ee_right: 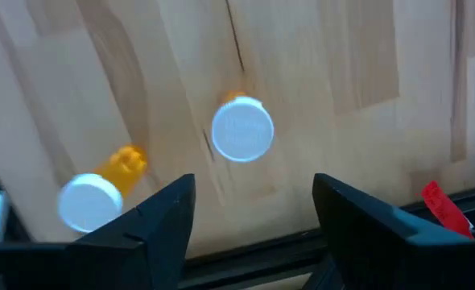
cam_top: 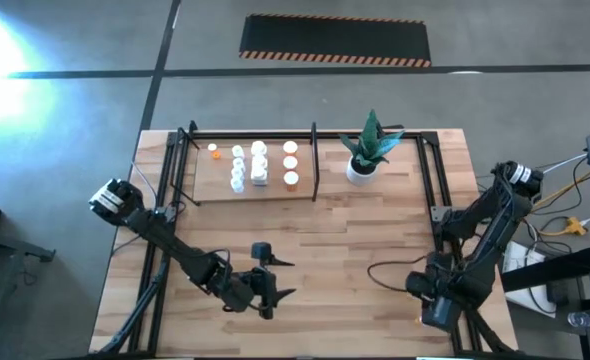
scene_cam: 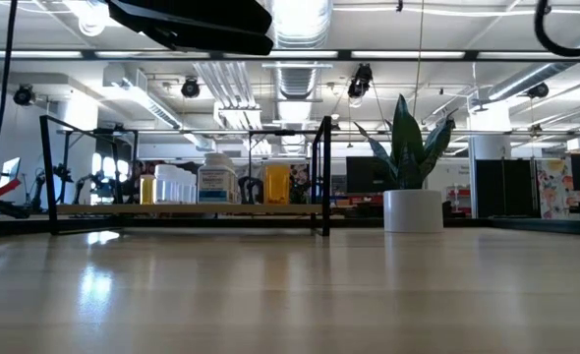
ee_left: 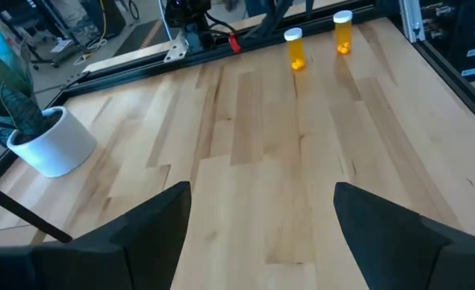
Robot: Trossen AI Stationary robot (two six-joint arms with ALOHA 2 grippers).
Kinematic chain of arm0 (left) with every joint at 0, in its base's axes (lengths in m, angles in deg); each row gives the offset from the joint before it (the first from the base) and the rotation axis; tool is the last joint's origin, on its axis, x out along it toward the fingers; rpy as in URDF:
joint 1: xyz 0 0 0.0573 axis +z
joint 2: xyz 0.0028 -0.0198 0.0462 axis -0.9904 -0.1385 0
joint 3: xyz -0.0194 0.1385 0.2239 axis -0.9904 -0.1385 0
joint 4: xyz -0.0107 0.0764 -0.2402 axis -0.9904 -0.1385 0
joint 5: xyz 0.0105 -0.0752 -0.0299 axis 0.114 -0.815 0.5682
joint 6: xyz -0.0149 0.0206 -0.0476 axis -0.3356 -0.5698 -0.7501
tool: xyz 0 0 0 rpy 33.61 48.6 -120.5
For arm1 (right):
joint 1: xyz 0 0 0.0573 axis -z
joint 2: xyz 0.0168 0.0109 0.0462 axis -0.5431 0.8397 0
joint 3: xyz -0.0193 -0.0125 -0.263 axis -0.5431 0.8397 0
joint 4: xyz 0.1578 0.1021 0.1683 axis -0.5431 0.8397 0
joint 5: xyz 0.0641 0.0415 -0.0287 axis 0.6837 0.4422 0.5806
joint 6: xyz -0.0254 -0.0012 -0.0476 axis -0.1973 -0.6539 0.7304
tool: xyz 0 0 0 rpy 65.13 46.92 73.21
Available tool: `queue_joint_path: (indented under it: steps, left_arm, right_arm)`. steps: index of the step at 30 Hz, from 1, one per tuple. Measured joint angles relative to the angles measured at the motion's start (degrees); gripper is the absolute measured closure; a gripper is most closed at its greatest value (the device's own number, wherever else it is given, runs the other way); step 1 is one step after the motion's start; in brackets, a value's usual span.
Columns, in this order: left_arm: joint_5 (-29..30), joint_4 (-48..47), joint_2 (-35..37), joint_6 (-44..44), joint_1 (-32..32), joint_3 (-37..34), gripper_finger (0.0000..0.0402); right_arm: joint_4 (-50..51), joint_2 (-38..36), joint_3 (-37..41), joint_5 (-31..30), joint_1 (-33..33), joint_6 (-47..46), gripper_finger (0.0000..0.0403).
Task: Pick and place medicine bottles onto shelf by color
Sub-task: Put the small orange medicine container on the shelf
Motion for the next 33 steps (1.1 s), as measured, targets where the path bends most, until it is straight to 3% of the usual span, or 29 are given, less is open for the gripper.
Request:
queue_joint_path:
  steps: [5,13,24,28,33]
  left_arm:
    - [0.0,0.0,0.0,0.02,-0.02,0.0,0.0114]
    - [-0.02,0.0,0.0,0.0,-0.02,0.0,0.0114]
    - [-0.04,0.19,0.0,-0.02,0.0,0.0,0.0114]
    - [-0.04,0.53,0.0,-0.03,-0.01,0.03,0.0114]
    - [-0.05,-0.2,0.2,-0.14,-1.0,0.74,0.0114]
  right_arm:
    - [-0.28,4.96,0.13,-0.44,-0.61,3.89,0.0169]
    - [-4.11,8.81,-0.05,-6.11,-0.61,8.53,0.0206]
    - [-7.95,6.96,-0.28,-6.08,0.27,7.96,0.031]
    - [-12.98,7.01,-0.63,-8.2,3.53,11.98,0.0312]
    - [-19.7,7.88,-3.53,-12.55,12.06,24.12,0.0292]
